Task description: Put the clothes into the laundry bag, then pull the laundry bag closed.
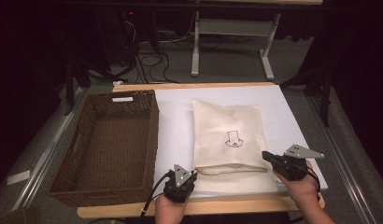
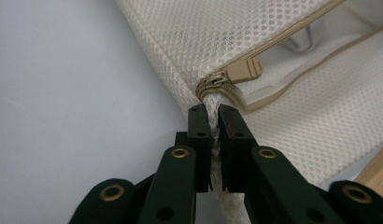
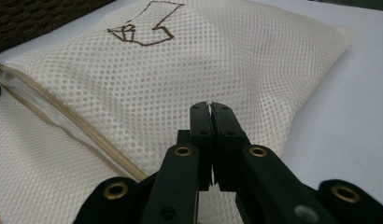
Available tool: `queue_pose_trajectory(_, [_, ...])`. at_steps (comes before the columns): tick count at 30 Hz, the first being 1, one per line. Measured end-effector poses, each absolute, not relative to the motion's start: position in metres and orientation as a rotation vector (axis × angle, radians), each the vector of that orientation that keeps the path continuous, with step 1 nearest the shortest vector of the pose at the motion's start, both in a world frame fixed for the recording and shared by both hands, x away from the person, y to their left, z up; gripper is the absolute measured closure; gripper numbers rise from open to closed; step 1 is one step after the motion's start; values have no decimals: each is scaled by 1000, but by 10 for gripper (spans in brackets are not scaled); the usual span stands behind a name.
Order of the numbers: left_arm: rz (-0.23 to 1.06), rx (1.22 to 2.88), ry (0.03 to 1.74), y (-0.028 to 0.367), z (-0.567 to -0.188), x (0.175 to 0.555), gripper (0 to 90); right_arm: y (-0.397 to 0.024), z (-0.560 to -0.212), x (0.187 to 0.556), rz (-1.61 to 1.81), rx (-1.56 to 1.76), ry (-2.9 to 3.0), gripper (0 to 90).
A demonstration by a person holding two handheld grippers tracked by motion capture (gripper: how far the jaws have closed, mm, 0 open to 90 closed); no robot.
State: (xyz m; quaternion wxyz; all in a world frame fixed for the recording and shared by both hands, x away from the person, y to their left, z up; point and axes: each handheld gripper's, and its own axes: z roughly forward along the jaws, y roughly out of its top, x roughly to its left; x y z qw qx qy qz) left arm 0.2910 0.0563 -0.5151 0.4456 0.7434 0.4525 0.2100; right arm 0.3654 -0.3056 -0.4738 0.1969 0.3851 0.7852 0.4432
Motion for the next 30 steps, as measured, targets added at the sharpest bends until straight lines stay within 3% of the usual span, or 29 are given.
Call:
queue_pose_trajectory(15, [628,1815,1048,53,-506,288,847,-302,-452,354,1379,1062,2130,779])
queue_pose_trajectory(30, [685,1843,1014,49,-508,285,845,-239,-441,337,1458,879,2263,669])
